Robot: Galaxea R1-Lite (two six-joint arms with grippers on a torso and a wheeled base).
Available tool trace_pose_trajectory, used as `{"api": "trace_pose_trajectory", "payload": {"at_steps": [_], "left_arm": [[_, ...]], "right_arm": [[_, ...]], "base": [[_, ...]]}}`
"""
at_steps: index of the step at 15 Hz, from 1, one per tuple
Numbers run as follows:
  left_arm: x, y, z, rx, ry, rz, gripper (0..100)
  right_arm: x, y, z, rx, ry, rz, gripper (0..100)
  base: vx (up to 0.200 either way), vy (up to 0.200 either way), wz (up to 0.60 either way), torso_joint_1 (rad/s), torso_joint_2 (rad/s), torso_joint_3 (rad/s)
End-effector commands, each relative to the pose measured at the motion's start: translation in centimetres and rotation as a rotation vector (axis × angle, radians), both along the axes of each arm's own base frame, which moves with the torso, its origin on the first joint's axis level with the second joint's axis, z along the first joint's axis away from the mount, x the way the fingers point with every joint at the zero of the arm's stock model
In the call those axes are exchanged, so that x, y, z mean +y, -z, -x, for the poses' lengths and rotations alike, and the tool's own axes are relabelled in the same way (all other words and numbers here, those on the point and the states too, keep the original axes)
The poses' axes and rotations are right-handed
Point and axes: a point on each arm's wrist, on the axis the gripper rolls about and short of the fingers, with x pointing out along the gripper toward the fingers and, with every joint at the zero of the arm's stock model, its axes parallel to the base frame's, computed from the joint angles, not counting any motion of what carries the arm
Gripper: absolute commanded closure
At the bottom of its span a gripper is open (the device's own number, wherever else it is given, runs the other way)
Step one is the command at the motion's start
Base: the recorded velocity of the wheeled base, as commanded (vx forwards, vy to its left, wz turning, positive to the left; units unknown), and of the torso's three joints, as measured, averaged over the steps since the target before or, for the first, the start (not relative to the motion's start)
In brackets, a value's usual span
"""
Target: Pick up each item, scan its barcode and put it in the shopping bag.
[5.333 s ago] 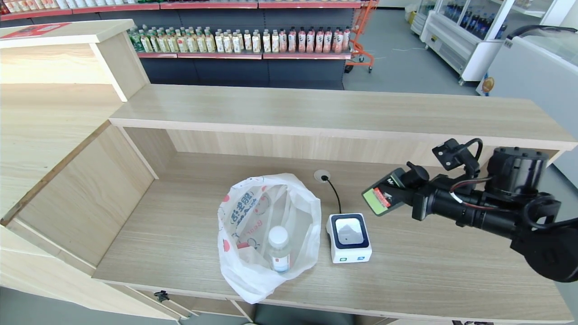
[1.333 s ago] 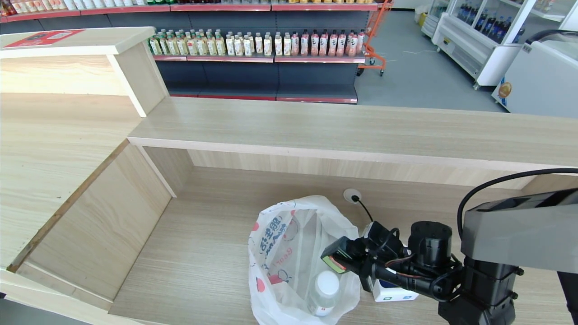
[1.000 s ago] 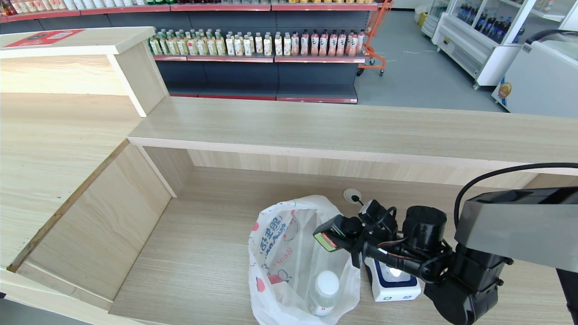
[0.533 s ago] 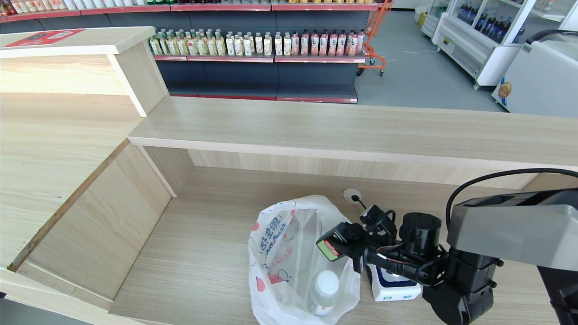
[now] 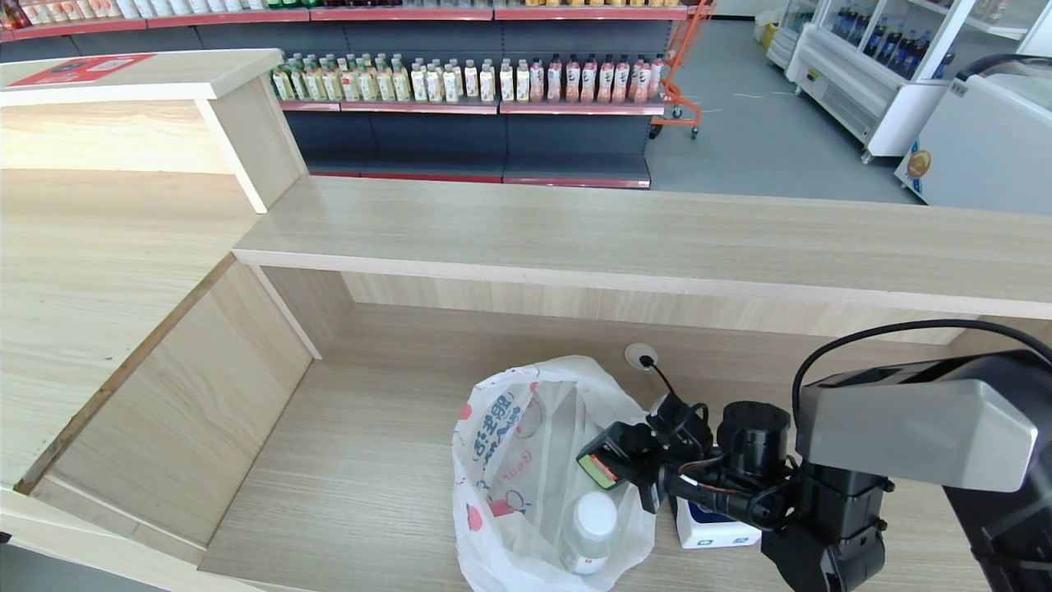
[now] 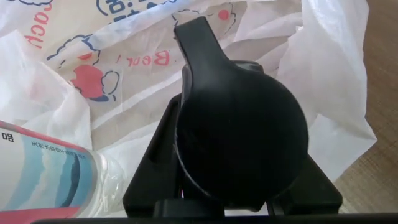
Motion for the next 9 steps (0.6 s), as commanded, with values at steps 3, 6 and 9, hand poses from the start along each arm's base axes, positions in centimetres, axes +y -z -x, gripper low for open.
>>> {"api": "trace_pose_trajectory", "payload": {"at_steps": [3, 6, 9], "left_arm": [[0.0, 0.0, 0.0, 0.001, 0.0, 0.0, 0], [0.0, 0.0, 0.0, 0.001, 0.0, 0.0, 0], [0.0, 0.0, 0.0, 0.001, 0.0, 0.0, 0]], "right_arm": [[-0.1, 0.3, 0.0, 0.002, 0.0, 0.013, 100], [0.0, -0.1, 0.0, -0.006, 0.003, 0.007, 0], [0.0, -2.2, 0.3, -0.047, 0.003, -0.018, 0]], "base": [[0.0, 0.0, 0.0, 0.0, 0.0, 0.0], [0.0, 0.0, 0.0, 0.0, 0.0, 0.0], [0.0, 0.0, 0.0, 0.0, 0.0, 0.0]]}}
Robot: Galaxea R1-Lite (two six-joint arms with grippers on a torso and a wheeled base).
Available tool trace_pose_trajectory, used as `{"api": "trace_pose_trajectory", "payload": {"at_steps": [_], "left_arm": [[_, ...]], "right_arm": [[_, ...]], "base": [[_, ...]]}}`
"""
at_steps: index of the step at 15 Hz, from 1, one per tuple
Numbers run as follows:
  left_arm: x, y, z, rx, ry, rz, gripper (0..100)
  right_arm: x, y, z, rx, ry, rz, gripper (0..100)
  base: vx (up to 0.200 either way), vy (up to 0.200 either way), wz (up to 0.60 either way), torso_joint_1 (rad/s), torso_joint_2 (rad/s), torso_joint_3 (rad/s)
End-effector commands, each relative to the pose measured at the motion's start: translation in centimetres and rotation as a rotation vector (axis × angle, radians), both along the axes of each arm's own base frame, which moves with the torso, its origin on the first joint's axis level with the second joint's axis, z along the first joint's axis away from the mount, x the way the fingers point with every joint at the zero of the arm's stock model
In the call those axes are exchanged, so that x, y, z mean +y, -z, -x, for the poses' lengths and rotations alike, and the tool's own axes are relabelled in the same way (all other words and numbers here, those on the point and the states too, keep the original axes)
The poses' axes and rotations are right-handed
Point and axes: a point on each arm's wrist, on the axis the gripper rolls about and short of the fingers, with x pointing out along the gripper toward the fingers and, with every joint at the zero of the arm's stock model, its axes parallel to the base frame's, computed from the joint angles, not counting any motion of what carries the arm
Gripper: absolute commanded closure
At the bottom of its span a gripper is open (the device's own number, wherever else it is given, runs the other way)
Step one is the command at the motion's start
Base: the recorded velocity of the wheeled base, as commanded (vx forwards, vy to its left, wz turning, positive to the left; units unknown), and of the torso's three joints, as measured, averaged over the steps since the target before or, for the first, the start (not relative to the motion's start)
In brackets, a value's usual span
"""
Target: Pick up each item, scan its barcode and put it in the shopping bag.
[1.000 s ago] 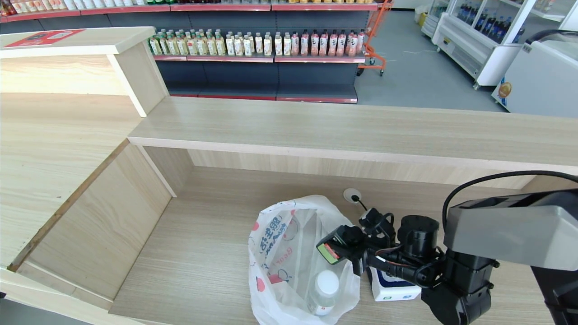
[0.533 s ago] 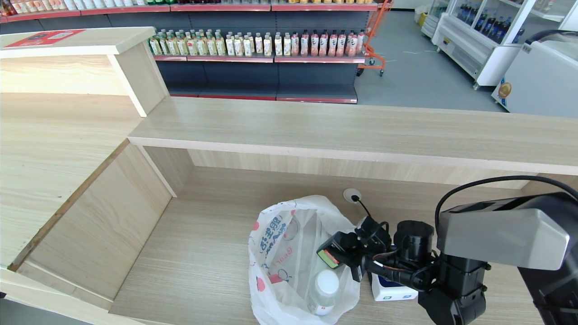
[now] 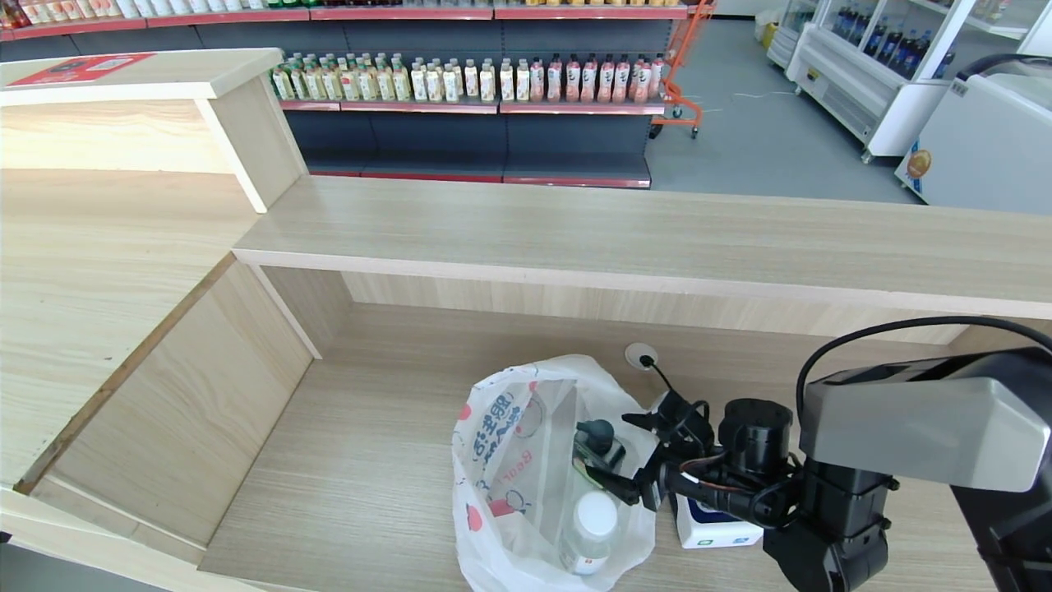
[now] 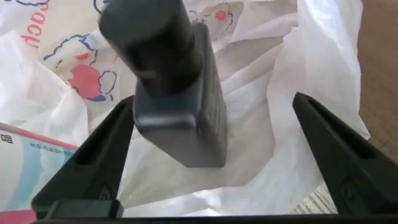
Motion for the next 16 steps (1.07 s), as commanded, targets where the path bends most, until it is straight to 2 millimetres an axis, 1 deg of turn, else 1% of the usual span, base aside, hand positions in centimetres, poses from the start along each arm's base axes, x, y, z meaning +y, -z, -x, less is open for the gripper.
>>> {"api": "trace_pose_trajectory", "payload": {"at_steps": [1, 4, 5, 6, 7, 9, 10, 11, 12, 13, 14, 15, 16], "left_arm": [[0.0, 0.0, 0.0, 0.001, 0.0, 0.0, 0], [0.0, 0.0, 0.0, 0.001, 0.0, 0.0, 0], [0.0, 0.0, 0.0, 0.001, 0.0, 0.0, 0], [0.0, 0.0, 0.0, 0.001, 0.0, 0.0, 0], [0.0, 0.0, 0.0, 0.001, 0.0, 0.0, 0], [0.0, 0.0, 0.0, 0.001, 0.0, 0.0, 0], [0.0, 0.0, 0.0, 0.001, 0.0, 0.0, 0], [0.0, 0.0, 0.0, 0.001, 0.0, 0.0, 0], [0.0, 0.0, 0.0, 0.001, 0.0, 0.0, 0], [0.0, 0.0, 0.0, 0.001, 0.0, 0.0, 0], [0.0, 0.0, 0.0, 0.001, 0.0, 0.0, 0], [0.0, 0.0, 0.0, 0.001, 0.0, 0.0, 0], [0.0, 0.0, 0.0, 0.001, 0.0, 0.0, 0]], "right_arm": [[-0.1, -2.2, 0.6, -0.04, -0.001, -0.025, 0], [-0.6, -4.8, 1.8, -0.081, -0.006, -0.047, 0], [-0.7, -5.3, 1.9, -0.093, -0.005, -0.053, 0], [-1.1, -7.3, 2.9, -0.125, -0.004, -0.076, 0], [-1.5, -8.7, 4.0, -0.153, -0.006, -0.087, 0], [-2.7, -11.3, 6.7, -0.19, -0.006, -0.106, 0], [-3.5, -12.5, 8.5, -0.19, -0.005, -0.109, 0], [-4.0, -13.2, 9.6, -0.19, -0.003, -0.109, 0], [-4.7, -14.4, 10.6, -0.206, 0.026, -0.112, 0], [-5.1, -15.2, 11.1, -0.205, 0.074, -0.109, 0], [-6.4, -16.5, 12.6, -0.187, 0.237, -0.094, 0], [-7.1, -16.7, 13.6, -0.158, 0.323, -0.085, 0], [-7.9, -17.2, 15.2, -0.127, 0.379, -0.087, 0]], "base": [[0.0, 0.0, 0.0, 0.0, 0.0, 0.0], [0.0, 0.0, 0.0, 0.0, 0.0, 0.0], [0.0, 0.0, 0.0, 0.0, 0.0, 0.0], [0.0, 0.0, 0.0, 0.0, 0.0, 0.0], [0.0, 0.0, 0.0, 0.0, 0.0, 0.0], [0.0, 0.0, 0.0, 0.0, 0.0, 0.0], [0.0, 0.0, 0.0, 0.0, 0.0, 0.0], [0.0, 0.0, 0.0, 0.0, 0.0, 0.0], [0.0, 0.0, 0.0, 0.0, 0.0, 0.0], [0.0, 0.0, 0.0, 0.0, 0.0, 0.0], [0.0, 0.0, 0.0, 0.0, 0.0, 0.0], [0.0, 0.0, 0.0, 0.0, 0.0, 0.0], [0.0, 0.0, 0.0, 0.0, 0.0, 0.0]]}}
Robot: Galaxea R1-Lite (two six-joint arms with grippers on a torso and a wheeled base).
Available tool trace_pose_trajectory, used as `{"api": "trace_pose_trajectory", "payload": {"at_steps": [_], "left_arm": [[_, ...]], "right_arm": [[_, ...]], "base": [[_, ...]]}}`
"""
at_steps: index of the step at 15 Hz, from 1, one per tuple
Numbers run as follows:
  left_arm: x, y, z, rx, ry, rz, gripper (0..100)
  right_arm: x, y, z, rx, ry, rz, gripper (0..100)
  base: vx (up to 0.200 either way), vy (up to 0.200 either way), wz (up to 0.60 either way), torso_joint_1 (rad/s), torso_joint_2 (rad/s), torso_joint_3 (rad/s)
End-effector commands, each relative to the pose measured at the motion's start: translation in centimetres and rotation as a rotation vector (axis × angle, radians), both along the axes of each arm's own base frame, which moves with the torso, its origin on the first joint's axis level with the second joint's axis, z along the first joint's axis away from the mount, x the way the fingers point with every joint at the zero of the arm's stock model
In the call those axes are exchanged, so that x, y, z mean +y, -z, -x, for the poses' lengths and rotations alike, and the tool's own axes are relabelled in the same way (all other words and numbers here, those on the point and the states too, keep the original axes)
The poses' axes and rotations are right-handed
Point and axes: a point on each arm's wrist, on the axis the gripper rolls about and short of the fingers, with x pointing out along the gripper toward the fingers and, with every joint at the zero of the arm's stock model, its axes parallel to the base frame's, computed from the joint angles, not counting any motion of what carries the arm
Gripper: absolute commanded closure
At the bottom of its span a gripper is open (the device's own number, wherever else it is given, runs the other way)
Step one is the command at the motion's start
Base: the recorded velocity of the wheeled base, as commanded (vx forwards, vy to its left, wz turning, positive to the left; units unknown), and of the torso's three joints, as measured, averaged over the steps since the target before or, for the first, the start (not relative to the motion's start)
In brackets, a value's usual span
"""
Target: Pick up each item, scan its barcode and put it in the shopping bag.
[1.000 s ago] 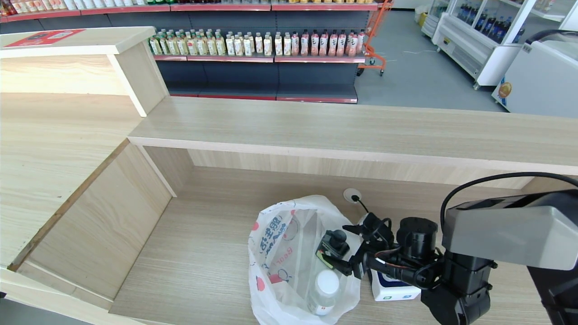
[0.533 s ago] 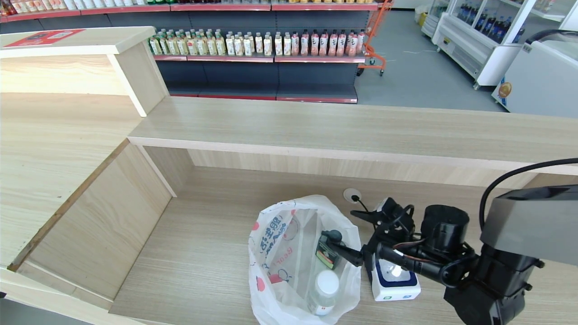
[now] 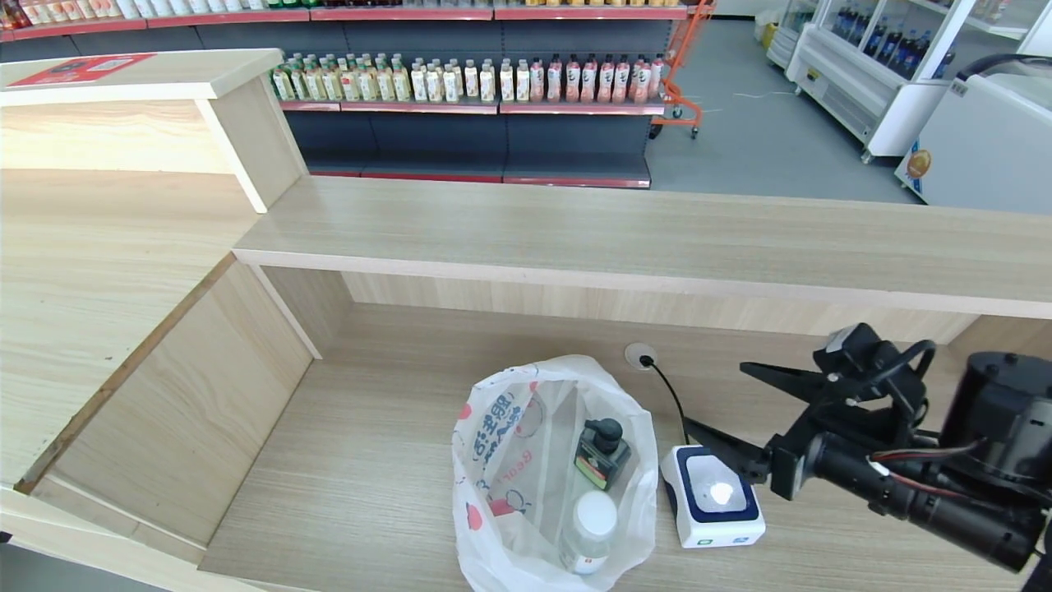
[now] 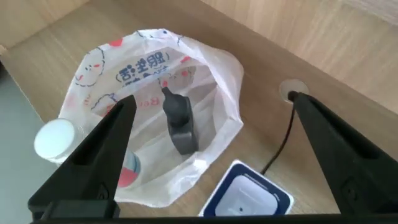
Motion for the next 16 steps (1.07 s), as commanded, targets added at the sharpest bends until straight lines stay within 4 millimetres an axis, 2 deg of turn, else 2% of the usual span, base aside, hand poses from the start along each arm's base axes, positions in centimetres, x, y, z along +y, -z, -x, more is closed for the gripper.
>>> {"api": "trace_pose_trajectory", "payload": {"at_steps": [1, 3, 7, 8, 10, 11, 13, 16], "left_arm": [[0.0, 0.0, 0.0, 0.001, 0.0, 0.0, 0], [0.0, 0.0, 0.0, 0.001, 0.0, 0.0, 0], [0.0, 0.0, 0.0, 0.001, 0.0, 0.0, 0], [0.0, 0.0, 0.0, 0.001, 0.0, 0.0, 0], [0.0, 0.0, 0.0, 0.001, 0.0, 0.0, 0], [0.0, 0.0, 0.0, 0.001, 0.0, 0.0, 0], [0.0, 0.0, 0.0, 0.001, 0.0, 0.0, 0], [0.0, 0.0, 0.0, 0.001, 0.0, 0.0, 0]], "right_arm": [[-2.7, -2.8, 4.8, -0.016, 0.152, -0.027, 0], [-4.5, -2.7, 7.7, 0.03, 0.254, -0.008, 0], [-7.2, 1.1, 11.8, 0.082, 0.402, 0.021, 0], [-7.6, 1.3, 12.4, 0.088, 0.422, 0.019, 0], [-8.4, 2.5, 15.1, 0.146, 0.495, 0.035, 0], [-8.5, 2.7, 15.5, 0.152, 0.499, 0.036, 0], [-9.0, 4.2, 18.6, 0.148, 0.57, 0.029, 0], [-9.0, 5.5, 20.8, 0.092, 0.632, -0.016, 0]], "base": [[0.0, 0.0, 0.0, 0.0, 0.0, 0.0], [0.0, 0.0, 0.0, 0.0, 0.0, 0.0], [0.0, 0.0, 0.0, 0.0, 0.0, 0.0], [0.0, 0.0, 0.0, 0.0, 0.0, 0.0], [0.0, 0.0, 0.0, 0.0, 0.0, 0.0], [0.0, 0.0, 0.0, 0.0, 0.0, 0.0], [0.0, 0.0, 0.0, 0.0, 0.0, 0.0], [0.0, 0.0, 0.0, 0.0, 0.0, 0.0]]}}
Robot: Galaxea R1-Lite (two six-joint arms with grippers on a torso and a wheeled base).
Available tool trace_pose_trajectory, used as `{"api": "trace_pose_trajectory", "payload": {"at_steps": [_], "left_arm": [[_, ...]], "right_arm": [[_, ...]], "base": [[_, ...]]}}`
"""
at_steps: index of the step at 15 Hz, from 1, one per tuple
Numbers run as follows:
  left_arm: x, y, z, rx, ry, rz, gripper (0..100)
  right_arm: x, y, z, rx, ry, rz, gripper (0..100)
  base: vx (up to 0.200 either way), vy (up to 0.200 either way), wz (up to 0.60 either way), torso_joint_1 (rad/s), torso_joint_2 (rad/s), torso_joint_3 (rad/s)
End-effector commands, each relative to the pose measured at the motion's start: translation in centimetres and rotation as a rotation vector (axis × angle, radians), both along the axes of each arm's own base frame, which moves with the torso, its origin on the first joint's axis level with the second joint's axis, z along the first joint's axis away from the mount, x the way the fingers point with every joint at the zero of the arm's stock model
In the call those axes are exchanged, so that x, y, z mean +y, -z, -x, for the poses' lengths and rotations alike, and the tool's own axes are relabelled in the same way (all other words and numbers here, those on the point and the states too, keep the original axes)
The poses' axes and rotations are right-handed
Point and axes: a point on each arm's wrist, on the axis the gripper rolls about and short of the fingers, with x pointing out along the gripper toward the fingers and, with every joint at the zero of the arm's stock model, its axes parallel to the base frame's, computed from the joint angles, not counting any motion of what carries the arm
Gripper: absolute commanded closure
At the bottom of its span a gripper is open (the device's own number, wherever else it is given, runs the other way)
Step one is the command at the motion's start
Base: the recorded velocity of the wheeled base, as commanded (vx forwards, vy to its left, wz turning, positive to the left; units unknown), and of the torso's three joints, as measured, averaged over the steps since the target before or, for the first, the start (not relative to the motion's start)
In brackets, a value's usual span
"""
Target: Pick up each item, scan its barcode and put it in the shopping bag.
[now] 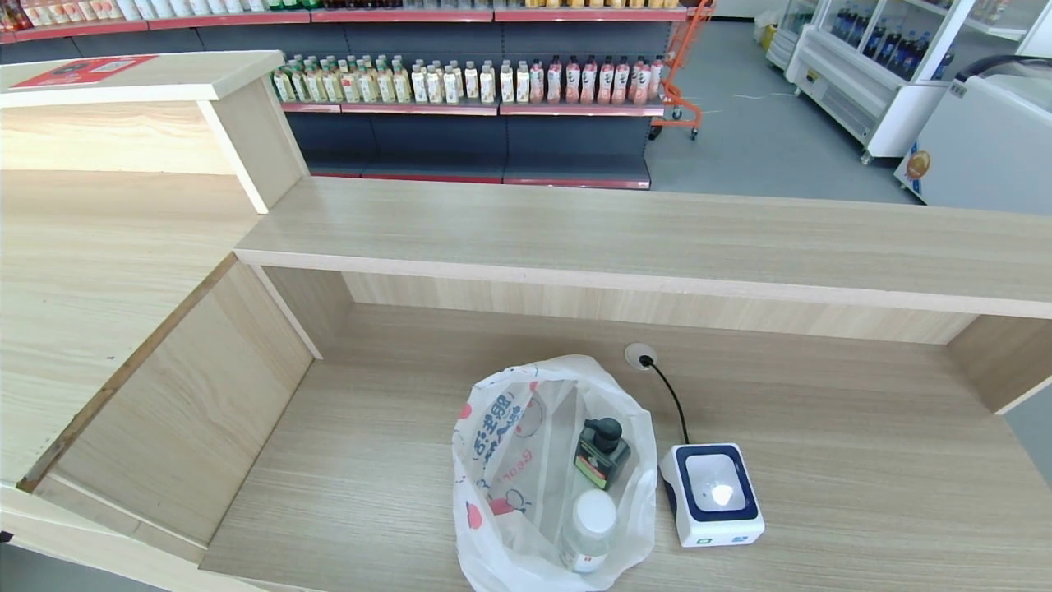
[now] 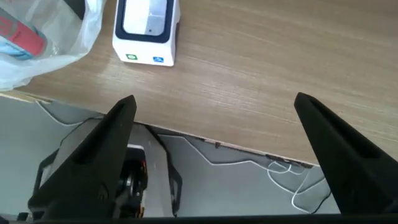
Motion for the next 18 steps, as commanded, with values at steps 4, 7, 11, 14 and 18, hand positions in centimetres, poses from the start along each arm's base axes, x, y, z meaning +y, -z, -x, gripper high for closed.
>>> {"api": "trace_pose_trajectory", "payload": {"at_steps": [4, 7, 11, 14, 18], "left_arm": [[0.0, 0.0, 0.0, 0.001, 0.0, 0.002, 0], [0.0, 0.0, 0.0, 0.001, 0.0, 0.0, 0], [0.0, 0.0, 0.0, 0.001, 0.0, 0.0, 0], [0.0, 0.0, 0.0, 0.001, 0.0, 0.003, 0], [0.0, 0.0, 0.0, 0.001, 0.0, 0.002, 0]], "right_arm": [[0.0, 0.8, 3.3, -0.275, 0.054, -0.018, 0], [0.0, 1.0, 3.8, -0.34, 0.046, -0.021, 0], [0.0, 1.0, 3.9, -0.353, 0.042, -0.025, 0], [-0.1, 1.0, 4.0, -0.365, 0.041, -0.03, 0], [-0.1, 1.0, 4.0, -0.362, 0.047, -0.045, 0]], "base": [[0.0, 0.0, 0.0, 0.0, 0.0, 0.0], [0.0, 0.0, 0.0, 0.0, 0.0, 0.0], [0.0, 0.0, 0.0, 0.0, 0.0, 0.0], [0.0, 0.0, 0.0, 0.0, 0.0, 0.0], [-0.15, 0.0, 0.0, 0.004, 0.0, 0.003]]}}
